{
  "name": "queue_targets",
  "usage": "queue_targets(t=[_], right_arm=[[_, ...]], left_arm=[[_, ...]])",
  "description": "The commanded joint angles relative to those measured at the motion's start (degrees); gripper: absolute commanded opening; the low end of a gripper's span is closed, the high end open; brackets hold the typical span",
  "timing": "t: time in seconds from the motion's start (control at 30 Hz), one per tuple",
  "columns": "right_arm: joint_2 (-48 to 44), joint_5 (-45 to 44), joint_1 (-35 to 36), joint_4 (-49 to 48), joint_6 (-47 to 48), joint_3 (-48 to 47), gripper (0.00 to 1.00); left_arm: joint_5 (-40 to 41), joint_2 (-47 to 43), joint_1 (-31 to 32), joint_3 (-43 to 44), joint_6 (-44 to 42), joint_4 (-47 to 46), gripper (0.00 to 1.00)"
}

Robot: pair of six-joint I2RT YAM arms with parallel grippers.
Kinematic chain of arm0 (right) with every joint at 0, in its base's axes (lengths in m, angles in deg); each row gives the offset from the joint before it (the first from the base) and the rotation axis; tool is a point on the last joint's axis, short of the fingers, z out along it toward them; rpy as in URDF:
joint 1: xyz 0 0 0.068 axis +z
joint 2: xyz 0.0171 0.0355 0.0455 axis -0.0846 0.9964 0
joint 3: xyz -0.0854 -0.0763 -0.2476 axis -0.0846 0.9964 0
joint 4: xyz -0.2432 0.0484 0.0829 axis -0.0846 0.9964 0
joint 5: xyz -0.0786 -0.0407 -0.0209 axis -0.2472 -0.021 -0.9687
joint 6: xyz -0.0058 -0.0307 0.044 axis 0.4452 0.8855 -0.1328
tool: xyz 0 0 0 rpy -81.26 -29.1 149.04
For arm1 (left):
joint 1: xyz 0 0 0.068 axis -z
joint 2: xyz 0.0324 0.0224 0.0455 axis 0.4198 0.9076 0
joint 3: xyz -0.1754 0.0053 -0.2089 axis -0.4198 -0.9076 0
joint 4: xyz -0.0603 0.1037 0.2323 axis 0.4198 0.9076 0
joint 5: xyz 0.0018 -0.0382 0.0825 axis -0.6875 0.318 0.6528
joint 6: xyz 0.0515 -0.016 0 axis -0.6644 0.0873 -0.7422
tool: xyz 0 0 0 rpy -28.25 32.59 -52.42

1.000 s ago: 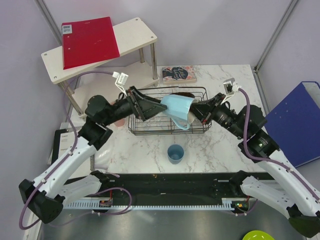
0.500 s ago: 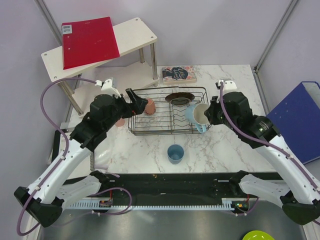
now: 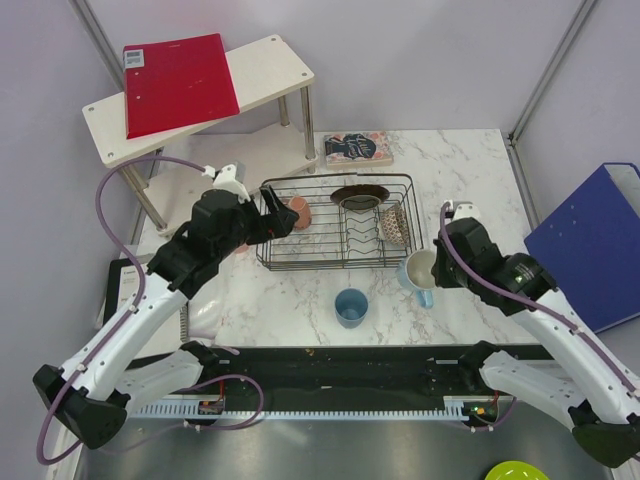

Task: Unload the mixed dishes from the dish rack
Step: Place the cup at the center of the board.

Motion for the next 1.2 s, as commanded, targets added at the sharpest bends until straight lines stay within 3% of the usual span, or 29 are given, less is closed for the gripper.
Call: queue_targets(t=[0.0, 0.53, 1.17], right_arm=[[-2.14, 2.89, 0.2, -6.84, -6.46, 6.32, 0.0], [5.59, 8.18, 1.87, -19.15, -7.69, 17.05, 0.0], [9.37, 7.39, 8.63, -18.54, -8.92, 19.96, 0.0]], left_arm=[[-3.57, 0.31, -0.01, -1.63, 0.93, -0.37, 0.99], [-6.39, 0.13, -0.01, -6.02, 0.93, -0.11, 0.99], [-8.06, 1.01, 0.07, -8.13, 2.07, 0.24, 0.99]])
